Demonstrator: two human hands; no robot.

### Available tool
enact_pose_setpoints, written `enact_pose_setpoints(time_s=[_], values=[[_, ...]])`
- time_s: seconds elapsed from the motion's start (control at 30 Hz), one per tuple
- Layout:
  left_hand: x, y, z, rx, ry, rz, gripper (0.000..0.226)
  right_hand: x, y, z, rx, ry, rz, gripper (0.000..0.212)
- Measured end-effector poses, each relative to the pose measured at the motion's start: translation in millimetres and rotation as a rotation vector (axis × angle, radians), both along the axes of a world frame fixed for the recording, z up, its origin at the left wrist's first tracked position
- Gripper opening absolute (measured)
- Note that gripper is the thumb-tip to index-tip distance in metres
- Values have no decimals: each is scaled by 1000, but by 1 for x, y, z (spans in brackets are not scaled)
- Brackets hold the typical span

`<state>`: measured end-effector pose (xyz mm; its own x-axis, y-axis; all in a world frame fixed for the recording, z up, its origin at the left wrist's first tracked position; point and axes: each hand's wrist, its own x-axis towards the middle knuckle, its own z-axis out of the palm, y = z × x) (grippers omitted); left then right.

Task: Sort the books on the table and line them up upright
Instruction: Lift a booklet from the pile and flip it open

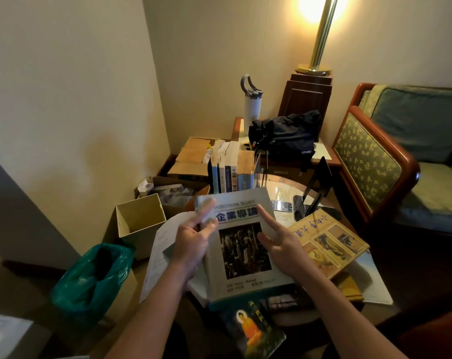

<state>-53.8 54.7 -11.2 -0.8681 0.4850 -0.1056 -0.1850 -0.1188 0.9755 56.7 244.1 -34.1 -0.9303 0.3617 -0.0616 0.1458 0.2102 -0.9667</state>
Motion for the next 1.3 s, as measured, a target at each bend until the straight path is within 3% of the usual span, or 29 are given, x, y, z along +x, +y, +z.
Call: enact_pose_setpoints(time_s=[0.1, 0.2, 0.3, 0.43, 0.77, 0.97, 1.03, 1.17, 1.23, 1.3], values=[[1, -2, 24, -163, 471, 59, 56, -16, 1, 24, -32, 126, 15, 77], [4, -5, 32, -301, 752, 124, 71, -32, -1, 42, 121, 193, -36, 89], [12, -12, 19, -371, 891, 174, 80, -41, -5, 45, 282, 188, -54, 103], [19, -19, 6, -384, 986, 168, 80, -44, -9, 46, 320, 192, -34, 108], [19, -17, 12, -383, 1046, 191, 75, -56, -4, 56, 429, 252, -70, 105], [12, -20, 8, -423, 1050, 169, 85, -54, -5, 52, 472, 180, -73, 109], [14, -19, 7, -392, 975, 194, 90, -52, -9, 53, 450, 157, -83, 110], [29, -17, 15, -245, 673, 171, 74, -42, -27, 53, 270, 169, -93, 97], [29, -15, 23, -133, 506, 123, 84, -39, -36, 54, 148, 159, -69, 91], [27, -12, 29, -50, 332, 78, 66, -38, -43, 59, 14, 118, -49, 88]])
